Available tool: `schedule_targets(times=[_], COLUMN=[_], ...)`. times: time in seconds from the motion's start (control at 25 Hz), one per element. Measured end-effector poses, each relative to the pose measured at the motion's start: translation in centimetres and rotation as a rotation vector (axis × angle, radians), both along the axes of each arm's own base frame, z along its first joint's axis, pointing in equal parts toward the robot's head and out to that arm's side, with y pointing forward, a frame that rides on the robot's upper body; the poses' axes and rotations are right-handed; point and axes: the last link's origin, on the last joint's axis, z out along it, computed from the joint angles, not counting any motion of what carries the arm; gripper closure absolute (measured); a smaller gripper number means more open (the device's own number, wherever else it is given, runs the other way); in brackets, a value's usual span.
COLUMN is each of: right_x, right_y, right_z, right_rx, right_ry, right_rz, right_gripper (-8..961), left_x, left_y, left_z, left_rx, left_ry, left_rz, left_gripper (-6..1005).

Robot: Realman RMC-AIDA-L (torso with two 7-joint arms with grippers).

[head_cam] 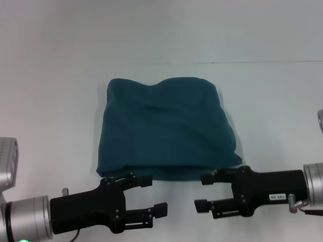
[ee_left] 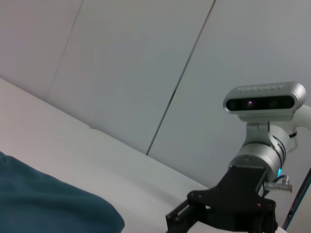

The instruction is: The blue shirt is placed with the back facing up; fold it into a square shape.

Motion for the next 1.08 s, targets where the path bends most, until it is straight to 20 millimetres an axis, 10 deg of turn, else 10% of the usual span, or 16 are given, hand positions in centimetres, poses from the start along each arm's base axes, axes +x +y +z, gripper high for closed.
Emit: schedule_targets(times=[1.08], right_x=[0.4], right_y=[-0.04], right_z=[-0.21], right_rx=[-0.014], right_ry=[-0.026], right_rz=[-0.033], right_gripper=[97], left_x=[0.16], left_y=[0.23], left_z=[0.02], left_rx=[0.002], left_ry=[-0.006], left_rz=[0.001], left_gripper=[123])
